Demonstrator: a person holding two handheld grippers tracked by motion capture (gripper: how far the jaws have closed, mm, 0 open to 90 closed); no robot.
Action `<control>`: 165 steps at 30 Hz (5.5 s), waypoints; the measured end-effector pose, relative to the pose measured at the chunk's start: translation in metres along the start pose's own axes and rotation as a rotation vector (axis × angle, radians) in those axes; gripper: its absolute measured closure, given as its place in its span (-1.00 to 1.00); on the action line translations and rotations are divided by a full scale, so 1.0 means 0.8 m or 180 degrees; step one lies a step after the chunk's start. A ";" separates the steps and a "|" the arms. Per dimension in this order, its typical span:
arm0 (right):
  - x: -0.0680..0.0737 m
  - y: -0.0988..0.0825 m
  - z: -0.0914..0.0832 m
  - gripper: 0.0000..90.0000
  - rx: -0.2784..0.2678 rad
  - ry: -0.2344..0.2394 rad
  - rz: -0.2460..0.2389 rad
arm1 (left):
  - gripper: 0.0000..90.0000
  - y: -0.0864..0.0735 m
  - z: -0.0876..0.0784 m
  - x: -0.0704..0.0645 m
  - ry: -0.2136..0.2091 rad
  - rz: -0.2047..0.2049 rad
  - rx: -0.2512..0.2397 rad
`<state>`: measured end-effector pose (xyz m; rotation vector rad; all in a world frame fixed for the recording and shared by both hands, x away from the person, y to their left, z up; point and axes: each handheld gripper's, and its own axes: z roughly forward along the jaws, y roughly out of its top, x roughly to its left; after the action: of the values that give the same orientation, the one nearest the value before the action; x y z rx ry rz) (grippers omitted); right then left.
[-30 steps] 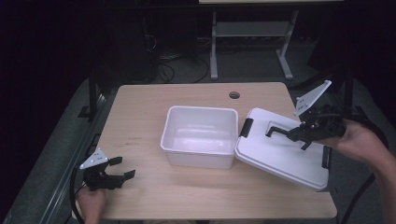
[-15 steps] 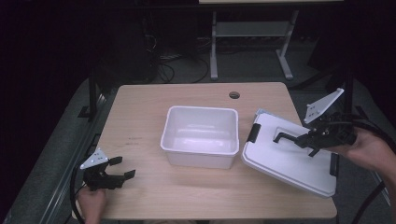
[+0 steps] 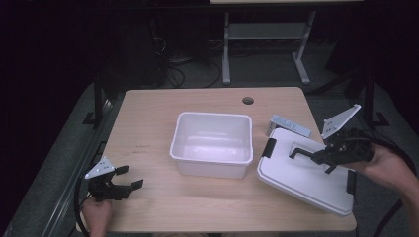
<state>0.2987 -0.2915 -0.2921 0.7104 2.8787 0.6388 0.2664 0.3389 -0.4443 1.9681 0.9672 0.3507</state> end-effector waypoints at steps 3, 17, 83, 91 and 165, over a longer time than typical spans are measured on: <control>-0.001 -0.004 0.009 0.88 -0.0004 0.0029 0.0012 | -0.65 0.000 0.000 0.000 0.0002 0.0009 -0.0005; -0.005 -0.014 0.033 0.87 0.0006 0.0093 0.0064 | -0.65 -0.001 -0.001 0.001 0.0013 -0.0004 -0.0024; -0.011 -0.030 0.130 0.86 0.0083 0.0248 0.0154 | -0.65 -0.002 -0.002 0.001 0.0018 -0.0002 -0.0013; -0.011 -0.030 0.130 0.82 0.0060 0.0269 0.0175 | -0.65 -0.002 -0.002 0.002 0.0019 0.0004 0.0000; -0.053 0.002 0.086 0.32 0.0006 -0.0104 0.0370 | -0.65 -0.003 -0.003 0.005 0.0026 -0.0022 -0.0002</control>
<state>0.3510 -0.2842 -0.3535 0.8854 2.8250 0.6315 0.2667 0.3440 -0.4454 1.9637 0.9786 0.3553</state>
